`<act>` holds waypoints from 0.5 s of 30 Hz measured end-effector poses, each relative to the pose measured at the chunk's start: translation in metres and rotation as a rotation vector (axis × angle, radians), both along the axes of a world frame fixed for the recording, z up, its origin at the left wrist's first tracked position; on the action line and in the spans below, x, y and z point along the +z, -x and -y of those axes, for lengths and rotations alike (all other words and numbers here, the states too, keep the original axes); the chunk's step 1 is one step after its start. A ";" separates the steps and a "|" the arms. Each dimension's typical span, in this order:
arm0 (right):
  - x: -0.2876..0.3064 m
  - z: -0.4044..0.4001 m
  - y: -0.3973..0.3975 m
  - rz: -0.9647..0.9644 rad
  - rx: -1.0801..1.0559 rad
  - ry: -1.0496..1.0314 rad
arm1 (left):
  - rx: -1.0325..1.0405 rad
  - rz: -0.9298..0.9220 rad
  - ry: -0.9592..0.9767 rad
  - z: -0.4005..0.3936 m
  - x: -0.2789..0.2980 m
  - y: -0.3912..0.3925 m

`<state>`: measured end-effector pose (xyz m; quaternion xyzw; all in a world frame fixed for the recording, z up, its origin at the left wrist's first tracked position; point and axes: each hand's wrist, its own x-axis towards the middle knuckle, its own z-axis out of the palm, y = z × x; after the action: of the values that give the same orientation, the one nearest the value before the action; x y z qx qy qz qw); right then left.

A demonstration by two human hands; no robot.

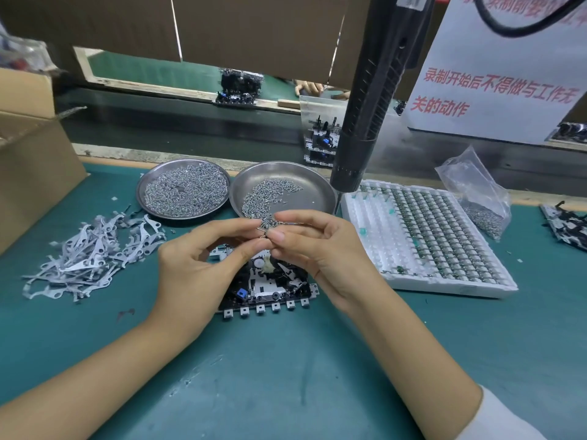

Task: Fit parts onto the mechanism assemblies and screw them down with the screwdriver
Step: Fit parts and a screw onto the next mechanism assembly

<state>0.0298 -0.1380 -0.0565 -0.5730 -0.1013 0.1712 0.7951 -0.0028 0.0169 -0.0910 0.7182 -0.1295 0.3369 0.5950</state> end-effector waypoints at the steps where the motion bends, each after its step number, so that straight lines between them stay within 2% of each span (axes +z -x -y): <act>1: 0.000 0.000 0.000 -0.002 0.003 -0.002 | 0.001 0.002 0.000 0.000 0.000 0.000; 15: 0.003 0.007 -0.006 -0.069 0.097 0.020 | -0.098 -0.071 0.018 0.002 0.004 0.001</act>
<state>0.0357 -0.1453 -0.0540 -0.5691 -0.0995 0.2301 0.7831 -0.0036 0.0151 -0.0873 0.7171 -0.1403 0.2826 0.6215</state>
